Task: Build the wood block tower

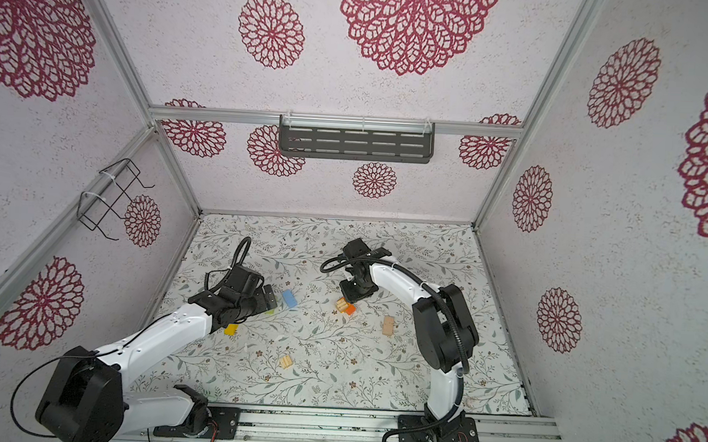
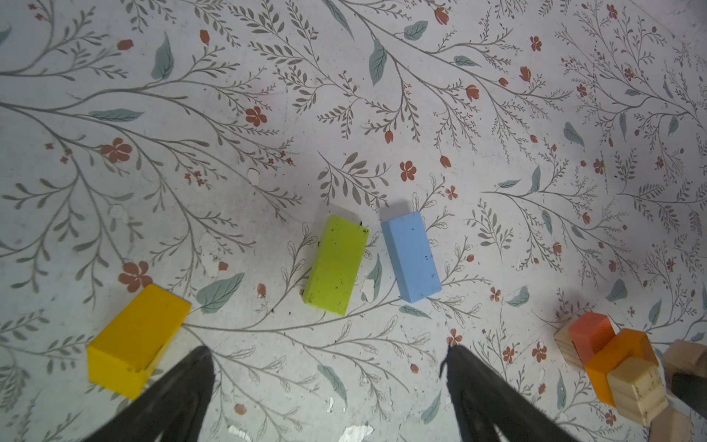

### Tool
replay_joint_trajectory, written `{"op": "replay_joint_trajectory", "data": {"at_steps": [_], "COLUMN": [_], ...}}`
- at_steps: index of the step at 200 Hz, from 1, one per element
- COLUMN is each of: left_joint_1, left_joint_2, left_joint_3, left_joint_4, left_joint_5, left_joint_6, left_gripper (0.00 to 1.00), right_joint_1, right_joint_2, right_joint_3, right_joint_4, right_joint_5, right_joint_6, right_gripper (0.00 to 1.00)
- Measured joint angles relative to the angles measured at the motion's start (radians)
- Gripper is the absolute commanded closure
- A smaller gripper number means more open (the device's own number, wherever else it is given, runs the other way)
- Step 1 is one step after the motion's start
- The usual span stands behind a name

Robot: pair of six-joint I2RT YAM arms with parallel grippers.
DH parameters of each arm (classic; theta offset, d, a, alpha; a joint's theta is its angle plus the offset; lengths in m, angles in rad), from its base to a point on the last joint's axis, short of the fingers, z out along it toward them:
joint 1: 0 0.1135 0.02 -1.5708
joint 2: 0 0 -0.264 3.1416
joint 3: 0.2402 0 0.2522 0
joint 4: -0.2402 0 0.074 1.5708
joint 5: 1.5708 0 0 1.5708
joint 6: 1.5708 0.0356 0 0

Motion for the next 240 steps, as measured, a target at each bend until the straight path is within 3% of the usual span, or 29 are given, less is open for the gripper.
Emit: {"op": "replay_joint_trajectory", "data": {"at_steps": [195, 240], "left_joint_1": [0.0, 0.0], "left_joint_2": [0.017, 0.017], "left_joint_3": [0.0, 0.0], "left_joint_4": [0.004, 0.004], "left_joint_5": [0.0, 0.0], "left_joint_6": [0.0, 0.0], "left_gripper": [0.03, 0.03], "right_joint_1": [0.005, 0.007], "right_joint_2": [0.017, 0.018], "right_joint_3": [0.0, 0.0], "right_joint_4": [0.0, 0.0], "right_joint_5": [-0.007, -0.006], "right_joint_6": [-0.01, -0.015], "right_gripper": [0.64, 0.6]}}
